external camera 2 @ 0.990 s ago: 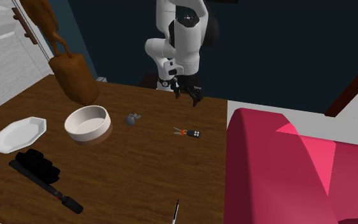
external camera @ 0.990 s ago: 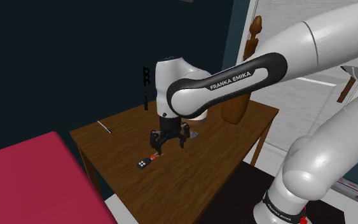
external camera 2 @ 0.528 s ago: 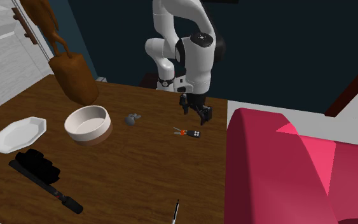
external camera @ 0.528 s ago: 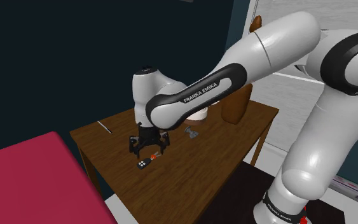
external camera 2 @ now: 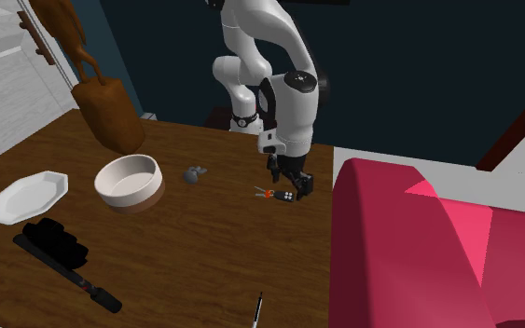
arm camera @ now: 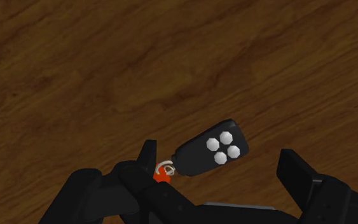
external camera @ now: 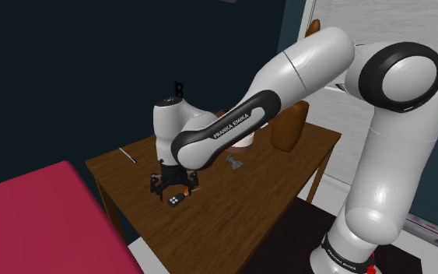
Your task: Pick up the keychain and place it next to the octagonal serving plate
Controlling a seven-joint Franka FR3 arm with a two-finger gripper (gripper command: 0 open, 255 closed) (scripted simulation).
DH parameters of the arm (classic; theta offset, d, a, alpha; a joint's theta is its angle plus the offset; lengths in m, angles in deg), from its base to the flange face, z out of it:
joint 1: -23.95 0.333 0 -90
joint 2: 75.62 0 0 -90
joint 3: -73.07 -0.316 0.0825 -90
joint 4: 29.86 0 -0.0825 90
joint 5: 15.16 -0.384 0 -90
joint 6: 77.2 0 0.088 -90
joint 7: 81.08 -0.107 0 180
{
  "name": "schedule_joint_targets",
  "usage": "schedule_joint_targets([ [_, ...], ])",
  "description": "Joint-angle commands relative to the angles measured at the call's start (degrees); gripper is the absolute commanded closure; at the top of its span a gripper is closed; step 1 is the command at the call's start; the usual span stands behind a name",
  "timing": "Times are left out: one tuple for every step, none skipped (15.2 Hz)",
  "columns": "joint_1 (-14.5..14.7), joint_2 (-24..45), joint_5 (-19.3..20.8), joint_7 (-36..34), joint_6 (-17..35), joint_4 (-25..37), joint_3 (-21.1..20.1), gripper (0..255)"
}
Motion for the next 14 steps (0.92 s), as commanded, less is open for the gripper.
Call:
schedule_joint_targets([
  [0.15, 1.29, 1.01, -0.69, 1.85, -0.75, 0.22, 0],
  [0.16, 1.29, 1.01, -0.69, 1.85, -0.75, 0.23, 0],
  [0.16, 1.29, 1.00, -0.69, 1.86, -0.75, 0.23, 0],
  [0.16, 1.29, 1.01, -0.69, 1.86, -0.75, 0.23, 0],
  [0.16, 1.29, 1.01, -0.69, 1.86, -0.75, 0.23, 0],
  [0.16, 1.29, 1.01, -0.69, 1.86, -0.75, 0.23, 0],
  [0.16, 1.29, 1.01, -0.69, 1.85, -0.75, 0.23, 0],
  [0.16, 1.29, 1.01, -0.69, 1.85, -0.75, 0.23, 0],
  [0.16, 1.29, 1.01, -0.69, 1.85, -0.75, 0.23, 0],
  [0.16, 1.29, 1.01, -0.69, 1.85, -0.75, 0.23, 255],
  [0.16, 1.29, 1.01, -0.69, 1.85, -0.75, 0.23, 255],
  [0.16, 1.29, 1.01, -0.69, 1.85, -0.75, 0.23, 255],
  [0.16, 1.29, 1.01, -0.69, 1.85, -0.75, 0.23, 255],
  [0.16, 1.29, 1.01, -0.69, 1.85, -0.75, 0.23, 255],
])
